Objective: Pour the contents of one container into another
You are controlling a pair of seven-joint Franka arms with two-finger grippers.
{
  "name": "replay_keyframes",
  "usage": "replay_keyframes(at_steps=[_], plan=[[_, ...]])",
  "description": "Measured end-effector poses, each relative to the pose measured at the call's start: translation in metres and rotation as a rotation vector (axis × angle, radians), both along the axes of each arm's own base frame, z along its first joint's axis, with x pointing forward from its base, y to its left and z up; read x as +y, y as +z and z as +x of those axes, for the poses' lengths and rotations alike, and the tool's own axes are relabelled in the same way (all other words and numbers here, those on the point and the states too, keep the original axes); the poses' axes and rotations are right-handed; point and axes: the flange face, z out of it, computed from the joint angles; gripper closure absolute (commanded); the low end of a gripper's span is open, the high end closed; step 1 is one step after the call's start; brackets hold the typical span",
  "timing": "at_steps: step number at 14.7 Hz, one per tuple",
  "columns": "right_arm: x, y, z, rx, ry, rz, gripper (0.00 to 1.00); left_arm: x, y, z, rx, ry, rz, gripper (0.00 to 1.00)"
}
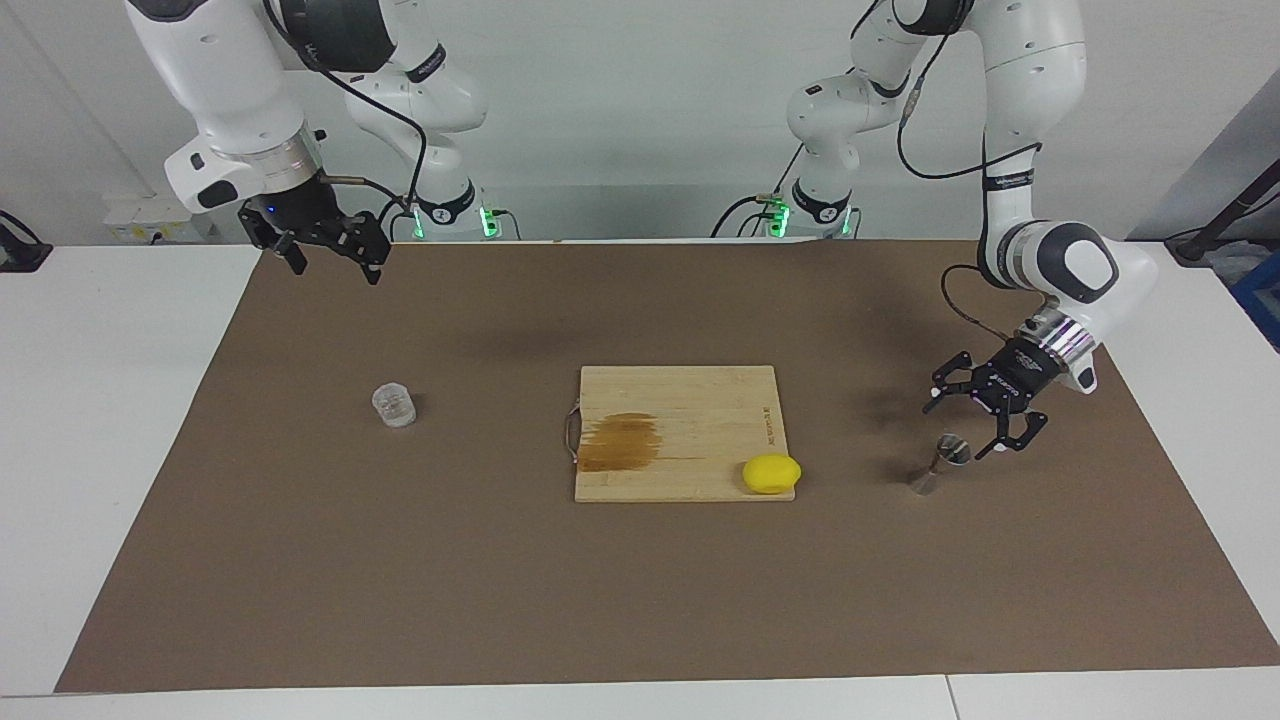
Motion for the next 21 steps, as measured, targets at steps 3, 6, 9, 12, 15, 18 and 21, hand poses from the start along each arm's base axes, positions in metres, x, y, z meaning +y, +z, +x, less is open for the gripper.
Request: replay_keyframes(at_steps=[3, 6, 9, 12, 15, 18, 21], plan=[[-0.0003, -0.0004, 0.0, 0.001, -0.001, 0.0, 0.0, -0.0031, -0.0002, 0.0012, -0.008, 0.015, -0.003, 0.08], [-0.0003, -0.0005, 0.0, 0.001, -0.001, 0.0, 0.0, -0.0048, -0.0003, 0.0021, -0.017, 0.028, -0.005, 0.1], [-0.0003, -0.0005, 0.0, 0.001, -0.001, 0.0, 0.0, -0.009, -0.0018, 0.0028, -0.017, 0.032, -0.009, 0.12], [-0.0003, -0.0005, 0.0, 0.001, -0.001, 0.0, 0.0, -0.0109, -0.0027, 0.003, -0.016, 0.04, -0.008, 0.13], [-0.0003, -0.001, -0.0001, 0.003, -0.001, 0.0, 0.0, -0.0109, -0.003, 0.0029, -0.016, 0.042, -0.008, 0.16], [-0.0003, -0.0016, -0.0001, 0.004, -0.001, 0.0, 0.0, -0.0094, -0.0032, 0.0031, -0.017, 0.059, -0.011, 0.17], [-0.0003, -0.0018, -0.0002, 0.004, -0.001, 0.0, 0.0, -0.0091, -0.0038, 0.0031, -0.017, 0.073, -0.014, 0.18]])
